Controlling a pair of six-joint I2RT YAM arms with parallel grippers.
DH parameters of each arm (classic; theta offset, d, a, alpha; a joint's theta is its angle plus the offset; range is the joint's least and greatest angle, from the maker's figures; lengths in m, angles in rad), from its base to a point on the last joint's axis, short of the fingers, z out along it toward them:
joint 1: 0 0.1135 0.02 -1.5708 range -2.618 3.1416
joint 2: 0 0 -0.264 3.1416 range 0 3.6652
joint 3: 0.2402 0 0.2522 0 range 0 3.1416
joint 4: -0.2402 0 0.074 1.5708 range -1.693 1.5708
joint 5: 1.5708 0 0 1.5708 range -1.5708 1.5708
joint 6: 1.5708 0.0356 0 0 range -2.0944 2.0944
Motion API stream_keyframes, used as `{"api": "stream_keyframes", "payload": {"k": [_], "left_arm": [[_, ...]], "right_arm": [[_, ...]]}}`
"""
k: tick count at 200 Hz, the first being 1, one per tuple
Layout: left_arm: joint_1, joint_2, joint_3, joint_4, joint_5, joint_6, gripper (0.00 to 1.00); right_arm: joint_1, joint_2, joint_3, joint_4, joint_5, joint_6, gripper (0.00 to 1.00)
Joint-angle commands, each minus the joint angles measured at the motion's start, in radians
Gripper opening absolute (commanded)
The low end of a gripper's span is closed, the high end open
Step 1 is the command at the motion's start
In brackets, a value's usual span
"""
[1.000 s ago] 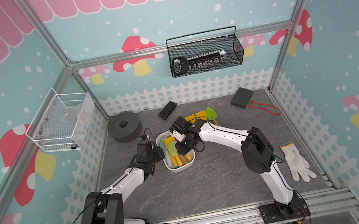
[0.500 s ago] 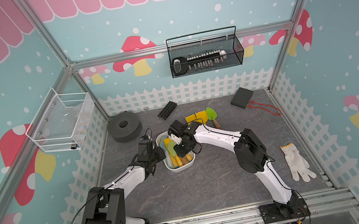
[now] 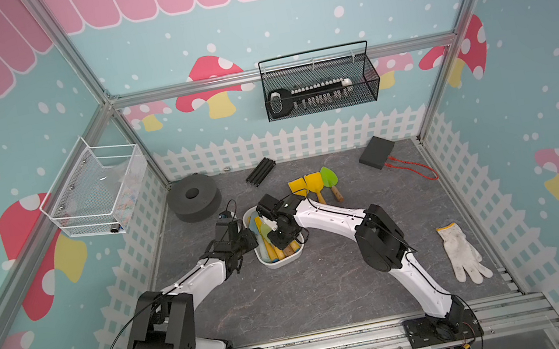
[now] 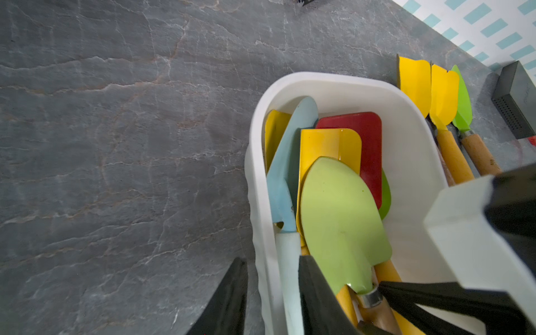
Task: Take the shovel out of the storage box
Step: Pick up the shovel from the storage box.
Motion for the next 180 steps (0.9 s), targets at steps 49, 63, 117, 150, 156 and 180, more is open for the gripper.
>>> {"api": "stream_keyframes", "payload": {"k": [49,63,117,150,156,180], "left_arm": [[0.0,-0.014,0.019,0.003,0.0,0.003,0.34],[0.0,-0.015,0.019,0.004,0.001,0.003,0.34],[0.0,-0.02,0.013,0.007,0.001,0.002,0.34],[0.0,-0.029,0.009,0.009,-0.003,0.003,0.34],[0.0,-0.031,0.009,0.01,-0.002,0.003,0.35],[0.0,-0.032,0.007,0.011,-0.007,0.007,0.34]], "right_arm": [[0.006,-0.007,0.025,-0.042,0.054,0.005,0.24],[0.006,-0.018,0.024,-0.034,0.053,0.007,0.22],[0.002,-0.035,0.042,0.002,0.024,0.026,0.18],[-0.007,-0.031,0.079,0.002,0.018,0.028,0.18],[-0.009,-0.028,0.086,0.002,0.017,0.028,0.18],[-0.021,-0.026,0.117,0.004,0.013,0.028,0.18]]}}
